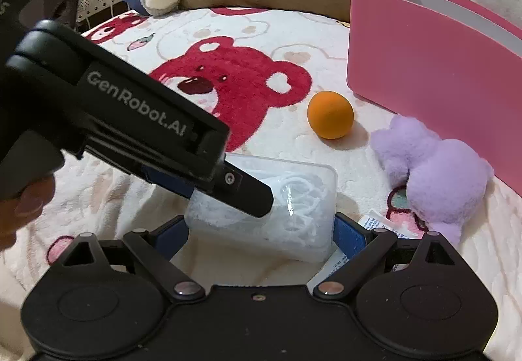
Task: Organize objects
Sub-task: 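Lift the cotton-swab box with the right tool and carry it into the pink box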
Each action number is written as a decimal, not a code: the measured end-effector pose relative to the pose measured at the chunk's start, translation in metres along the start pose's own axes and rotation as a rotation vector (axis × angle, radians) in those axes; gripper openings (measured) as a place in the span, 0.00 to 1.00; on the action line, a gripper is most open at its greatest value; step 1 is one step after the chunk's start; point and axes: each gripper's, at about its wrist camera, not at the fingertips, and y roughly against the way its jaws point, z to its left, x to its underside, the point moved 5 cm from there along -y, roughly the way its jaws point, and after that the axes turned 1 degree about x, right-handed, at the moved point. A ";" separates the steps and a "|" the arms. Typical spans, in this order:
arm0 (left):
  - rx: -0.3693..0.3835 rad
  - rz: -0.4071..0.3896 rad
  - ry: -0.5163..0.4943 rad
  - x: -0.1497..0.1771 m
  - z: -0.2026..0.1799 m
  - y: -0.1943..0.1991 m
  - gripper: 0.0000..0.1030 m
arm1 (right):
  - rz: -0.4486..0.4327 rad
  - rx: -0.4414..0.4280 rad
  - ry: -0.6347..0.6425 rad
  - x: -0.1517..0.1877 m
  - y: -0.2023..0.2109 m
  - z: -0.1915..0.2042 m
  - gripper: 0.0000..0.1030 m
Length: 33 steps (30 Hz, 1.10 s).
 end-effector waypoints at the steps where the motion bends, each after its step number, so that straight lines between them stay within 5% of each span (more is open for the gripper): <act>1: 0.000 -0.007 0.003 0.001 0.000 0.000 0.54 | 0.004 0.007 -0.002 -0.001 -0.001 0.000 0.92; 13: -0.027 -0.048 -0.099 0.005 -0.027 0.022 0.53 | -0.024 0.027 -0.033 -0.006 0.026 0.000 0.92; 33: 0.020 -0.117 -0.271 -0.025 -0.120 0.095 0.53 | -0.112 0.116 -0.038 -0.066 0.125 -0.016 0.92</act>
